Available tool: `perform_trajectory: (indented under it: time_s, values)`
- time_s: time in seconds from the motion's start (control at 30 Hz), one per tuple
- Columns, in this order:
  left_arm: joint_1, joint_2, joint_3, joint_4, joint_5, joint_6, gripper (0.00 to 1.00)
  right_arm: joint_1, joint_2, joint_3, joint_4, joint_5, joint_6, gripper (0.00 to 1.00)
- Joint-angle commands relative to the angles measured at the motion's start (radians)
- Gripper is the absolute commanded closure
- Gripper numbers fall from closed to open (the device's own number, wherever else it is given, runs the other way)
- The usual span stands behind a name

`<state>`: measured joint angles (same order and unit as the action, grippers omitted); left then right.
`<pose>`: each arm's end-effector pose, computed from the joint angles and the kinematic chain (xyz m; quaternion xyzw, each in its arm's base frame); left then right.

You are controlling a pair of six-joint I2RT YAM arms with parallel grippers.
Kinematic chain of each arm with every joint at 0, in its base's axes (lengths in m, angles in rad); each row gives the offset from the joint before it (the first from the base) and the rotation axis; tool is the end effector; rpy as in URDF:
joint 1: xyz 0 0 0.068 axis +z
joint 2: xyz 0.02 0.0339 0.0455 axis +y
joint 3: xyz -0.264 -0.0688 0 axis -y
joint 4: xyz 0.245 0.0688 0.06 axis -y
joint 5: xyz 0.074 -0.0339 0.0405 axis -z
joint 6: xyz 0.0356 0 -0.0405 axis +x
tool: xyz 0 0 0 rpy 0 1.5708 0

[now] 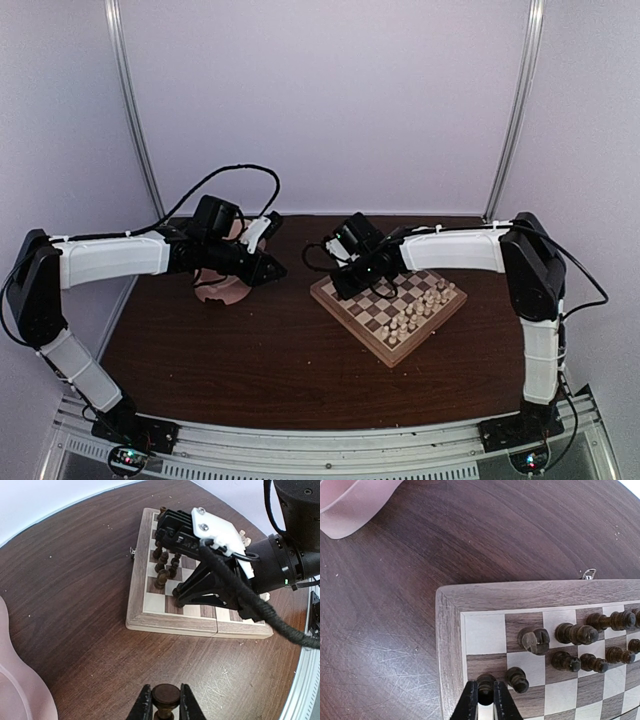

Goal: Set up the chess pieces on the board
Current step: Place the pawn at a7.

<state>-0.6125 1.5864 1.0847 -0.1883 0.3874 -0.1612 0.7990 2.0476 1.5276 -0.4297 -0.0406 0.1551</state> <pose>0.2789 -0.2124 0.2442 0.2786 0.8468 -0.3191 0.3217 0.3110 0.3216 0.1893 -0.3071 0.9011 0.1575 0.2625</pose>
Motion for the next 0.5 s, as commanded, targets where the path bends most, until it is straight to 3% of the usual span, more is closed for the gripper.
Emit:
perform_trajectory:
  time_s: [0.0,0.47]
  values:
    - [0.008,-0.027,-0.003,0.026,-0.021,-0.001,0.85,0.005,0.018,0.039,-0.013,0.059,-0.015,0.92]
    - [0.010,-0.012,0.014,0.020,-0.014,0.000,0.85,0.004,0.019,0.046,-0.040,0.130,-0.035,0.91]
